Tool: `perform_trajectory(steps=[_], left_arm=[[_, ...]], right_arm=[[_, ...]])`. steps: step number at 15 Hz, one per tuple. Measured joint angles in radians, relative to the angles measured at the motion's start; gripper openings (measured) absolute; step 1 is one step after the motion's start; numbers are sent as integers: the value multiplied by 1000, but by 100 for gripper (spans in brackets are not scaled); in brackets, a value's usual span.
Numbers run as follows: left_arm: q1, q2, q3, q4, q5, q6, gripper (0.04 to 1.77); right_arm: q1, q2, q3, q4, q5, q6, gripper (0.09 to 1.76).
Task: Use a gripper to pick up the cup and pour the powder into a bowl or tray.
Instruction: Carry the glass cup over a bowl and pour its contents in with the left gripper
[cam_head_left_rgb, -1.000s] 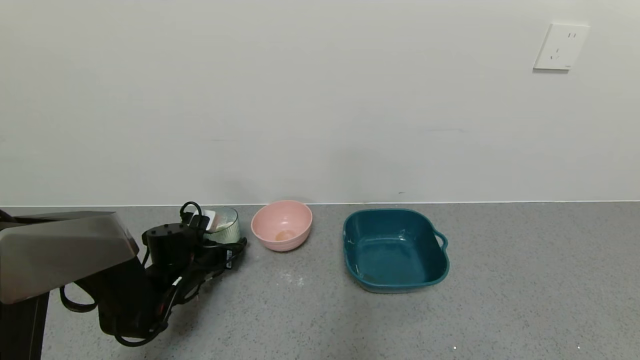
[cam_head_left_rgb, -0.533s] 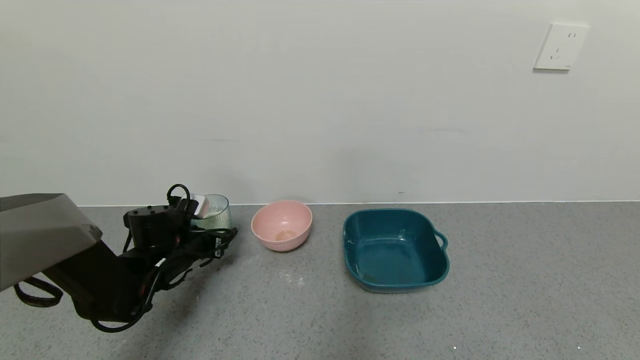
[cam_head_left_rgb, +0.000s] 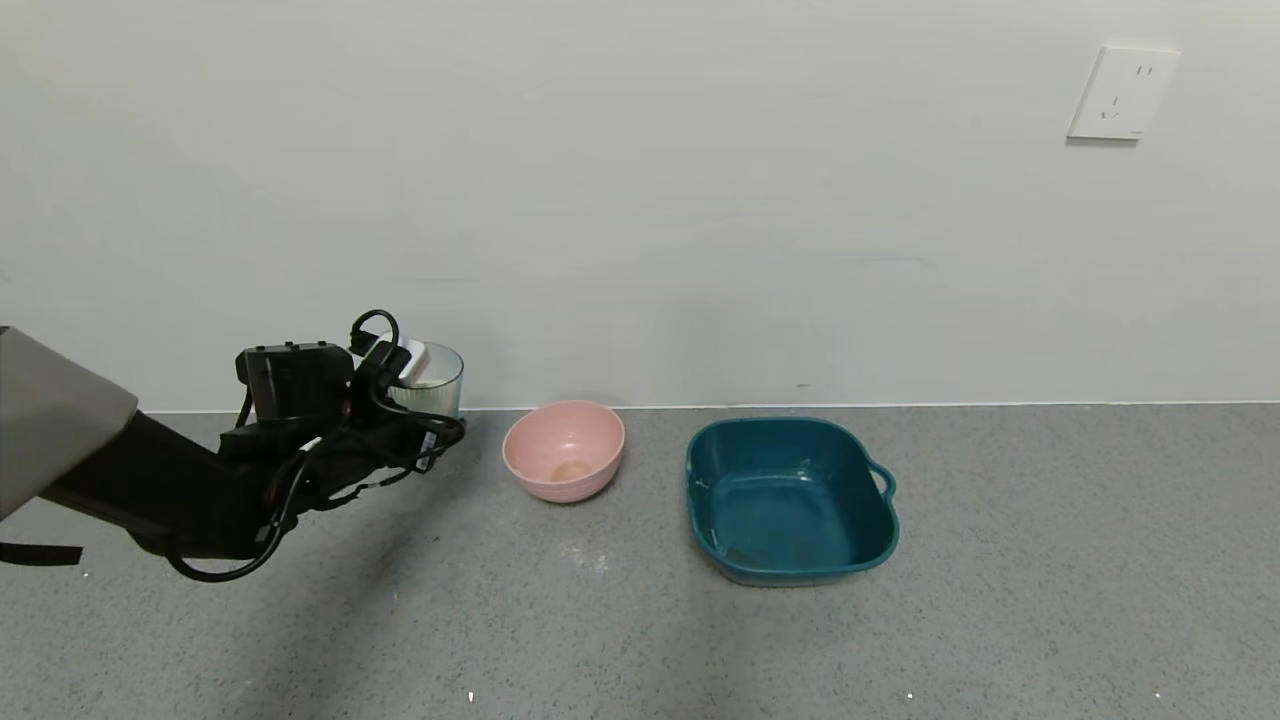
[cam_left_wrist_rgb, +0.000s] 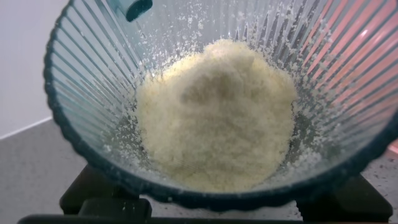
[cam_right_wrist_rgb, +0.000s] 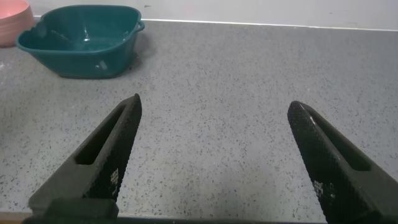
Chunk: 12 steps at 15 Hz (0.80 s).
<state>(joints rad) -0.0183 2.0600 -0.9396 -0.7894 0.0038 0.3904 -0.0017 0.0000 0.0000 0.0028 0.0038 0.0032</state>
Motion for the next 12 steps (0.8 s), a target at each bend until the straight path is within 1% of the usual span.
perform_trajectory(steps=[2, 4, 6, 8, 10, 12], left_arm=[[-10, -2, -51, 67, 29, 81, 131], [-32, -3, -100, 136, 58, 142, 131], [-57, -1, -155, 213, 79, 240, 131], [-74, 3, -200, 262, 110, 350, 131], [-90, 11, -230, 275, 172, 444, 131], [-100, 23, -248, 275, 253, 546, 131]], right_arm=[[0, 0, 0, 0, 0, 0, 171], [0, 0, 0, 0, 0, 0, 171], [0, 0, 0, 0, 0, 0, 171], [0, 0, 0, 0, 0, 0, 171], [0, 0, 0, 0, 0, 0, 171], [0, 0, 0, 0, 0, 0, 171]])
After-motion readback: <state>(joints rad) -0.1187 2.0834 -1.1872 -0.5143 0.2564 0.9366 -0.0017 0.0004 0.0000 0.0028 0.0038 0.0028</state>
